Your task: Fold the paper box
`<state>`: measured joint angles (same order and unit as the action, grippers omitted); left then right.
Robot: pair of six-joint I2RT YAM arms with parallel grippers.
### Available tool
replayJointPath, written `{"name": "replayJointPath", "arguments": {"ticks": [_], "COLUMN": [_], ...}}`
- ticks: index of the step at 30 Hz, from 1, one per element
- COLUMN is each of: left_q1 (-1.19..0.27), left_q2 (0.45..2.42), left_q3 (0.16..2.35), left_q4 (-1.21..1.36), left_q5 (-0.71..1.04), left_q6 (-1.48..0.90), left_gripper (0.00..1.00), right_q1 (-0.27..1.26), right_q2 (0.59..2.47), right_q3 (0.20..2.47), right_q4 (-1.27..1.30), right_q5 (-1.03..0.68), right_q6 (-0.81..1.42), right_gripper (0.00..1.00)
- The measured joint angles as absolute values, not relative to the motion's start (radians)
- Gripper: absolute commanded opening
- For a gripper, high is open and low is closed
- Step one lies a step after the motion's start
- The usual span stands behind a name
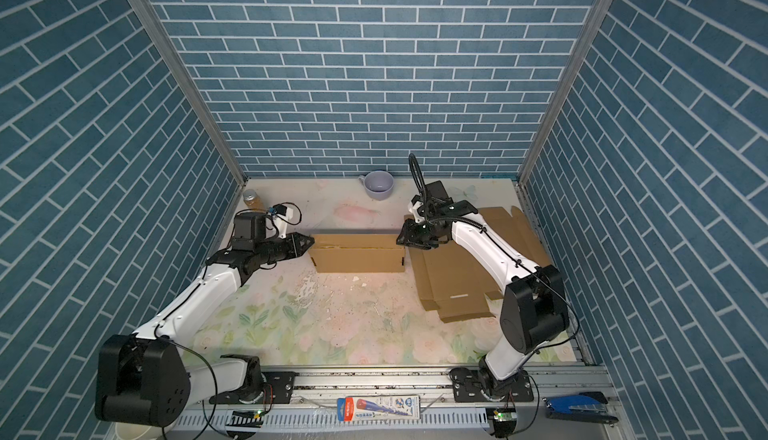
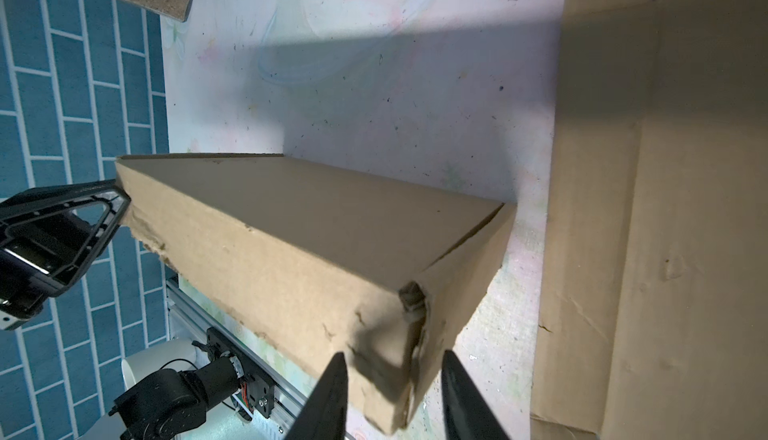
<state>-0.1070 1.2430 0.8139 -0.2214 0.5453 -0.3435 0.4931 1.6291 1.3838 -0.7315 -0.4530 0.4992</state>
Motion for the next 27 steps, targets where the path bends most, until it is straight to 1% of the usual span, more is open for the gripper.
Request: {"name": "replayJointPath", "arguments": {"ticks": [1,3,4,6,8,14,18,20,23,27], "left_q1": [-0.107,-0.107,-0.107,-0.107,-0.107,-0.104,-0.101,-0.099,-0.099,-0.097], "left_q2": [1.245,1.246,1.247,1.25,1.25,1.251,1.212,1.169,1.093,1.025], "left_q3": [0.813,0.811,0.809,0.807,0.807,0.83,0.832,0.818,0.789,0.77], "left_q4": [-0.22,-0.213,-0.206,-0.2,-0.197,-0.229,-0.299,-0.347,-0.43,-0.535], "left_q5": [0.546,0.545,0.545,0.545,0.545,0.519,0.486,0.464,0.445,0.423], "left_q6": [-0.343,-0.341,-0.342,-0.342,-0.342,-0.34,-0.336,-0.334,-0.339,-0.348], "left_gripper": [0.19,0.18,0.18,0.18,0.21,0.28,0.41,0.48,0.53,0.58], "right_q1": [0.492,0.488,0.486,0.483,0.48,0.483,0.538,0.582,0.669,0.75], "right_q2": [1.631,1.64,1.641,1.644,1.648,1.655,1.608,1.56,1.497,1.475], "right_q3": [1.38,1.374,1.374,1.374,1.373,1.361,1.298,1.245,1.167,1.099], "right_q4": [-0.729,-0.724,-0.719,-0.714,-0.704,-0.641,-0.575,-0.552,-0.535,-0.534], "right_q5": [-0.453,-0.458,-0.461,-0.469,-0.484,-0.507,-0.462,-0.425,-0.368,-0.336], "right_q6": [0.5,0.499,0.499,0.5,0.5,0.519,0.52,0.521,0.517,0.525], "right_gripper": [0.27,0.25,0.26,0.31,0.32,0.31,0.31,0.34,0.41,0.58]}}
